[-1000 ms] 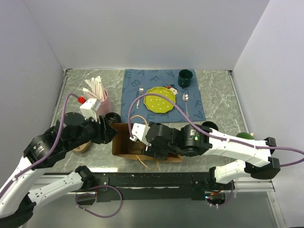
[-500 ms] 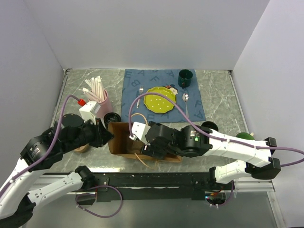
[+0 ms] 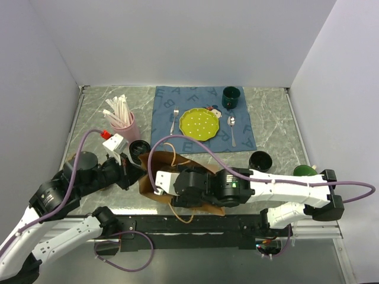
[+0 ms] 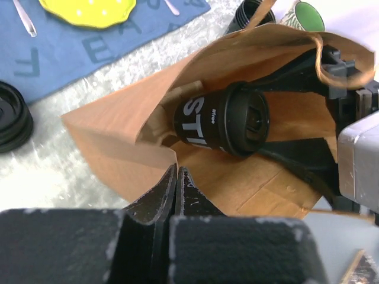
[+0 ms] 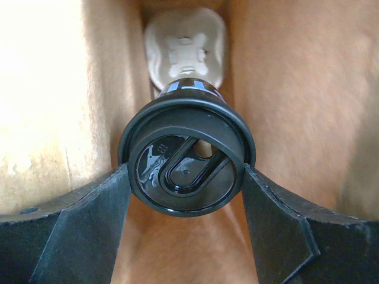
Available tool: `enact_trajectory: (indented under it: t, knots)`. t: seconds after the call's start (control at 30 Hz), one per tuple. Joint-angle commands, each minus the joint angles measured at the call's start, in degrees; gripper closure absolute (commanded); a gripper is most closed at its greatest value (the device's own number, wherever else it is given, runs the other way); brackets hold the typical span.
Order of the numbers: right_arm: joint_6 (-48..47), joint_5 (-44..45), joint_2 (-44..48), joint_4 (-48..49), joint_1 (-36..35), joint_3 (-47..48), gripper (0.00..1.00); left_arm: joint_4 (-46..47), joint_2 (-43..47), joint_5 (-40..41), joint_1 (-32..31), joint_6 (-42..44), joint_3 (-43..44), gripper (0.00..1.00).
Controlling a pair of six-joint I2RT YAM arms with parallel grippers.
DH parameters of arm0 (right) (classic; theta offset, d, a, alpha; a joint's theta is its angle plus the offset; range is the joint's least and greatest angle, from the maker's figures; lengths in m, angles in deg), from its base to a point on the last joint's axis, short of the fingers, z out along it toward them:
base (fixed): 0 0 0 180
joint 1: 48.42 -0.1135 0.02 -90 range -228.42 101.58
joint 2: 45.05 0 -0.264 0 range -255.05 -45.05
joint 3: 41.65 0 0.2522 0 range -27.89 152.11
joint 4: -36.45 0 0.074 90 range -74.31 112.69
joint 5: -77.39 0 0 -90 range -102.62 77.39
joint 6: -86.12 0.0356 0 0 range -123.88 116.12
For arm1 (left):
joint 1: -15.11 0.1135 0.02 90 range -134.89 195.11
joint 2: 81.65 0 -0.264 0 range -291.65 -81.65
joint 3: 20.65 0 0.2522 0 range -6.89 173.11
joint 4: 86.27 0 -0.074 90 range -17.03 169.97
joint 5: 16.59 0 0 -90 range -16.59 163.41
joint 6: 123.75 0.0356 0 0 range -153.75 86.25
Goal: Pack the takeout coffee
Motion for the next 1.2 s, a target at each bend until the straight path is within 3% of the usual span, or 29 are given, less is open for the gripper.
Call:
enact_trajectory:
  t: [0.0,0.17,0.2,0.27,0.3,0.33,0.67,0.87,1.03,1.17]
  knots:
    - [0.60,5.12,-1.61,1.95,-0.68,1.09,0.48,4.76,2.67,-1.65,0.19,8.07,-2.52,0.99]
    - [1.21,9.35,-3.82,-0.25,-0.94,2.06,0.47,6.00,3.64,-1.47,0.19,11.70,-2.97,0.91]
    - [1.38,9.36,-3.39,-0.08,-0.94,1.62,0.47,5.30,3.29,-0.86,0.19,10.74,-2.45,0.73]
    - [2.00,9.09,-2.95,0.28,-0.86,0.66,0.47,2.06,1.71,1.25,0.19,9.77,-1.22,0.49]
    - [2.35,9.18,-2.86,0.02,-0.94,0.39,0.47,1.08,1.44,1.95,0.19,8.63,0.18,0.38]
    - [2.79,9.53,-2.68,-0.25,-0.94,0.21,0.47,-0.06,0.92,2.83,0.19,7.75,0.89,0.35]
    - [8.15,10.76,-0.31,-0.69,-0.94,-4.88,0.48,-12.54,-1.63,8.01,0.19,-4.20,11.18,0.32]
    - [8.68,12.43,1.01,0.71,-1.03,-7.26,0.48,-12.37,-2.34,6.79,0.19,-5.00,12.76,0.39]
    - [9.30,13.57,1.89,1.68,-1.03,-8.75,0.48,-10.53,-1.99,0.29,0.19,-6.32,10.40,0.40]
    - [9.91,16.20,3.47,1.86,-1.03,-11.91,0.48,-10.09,-2.16,-1.12,0.19,-7.29,8.55,0.48]
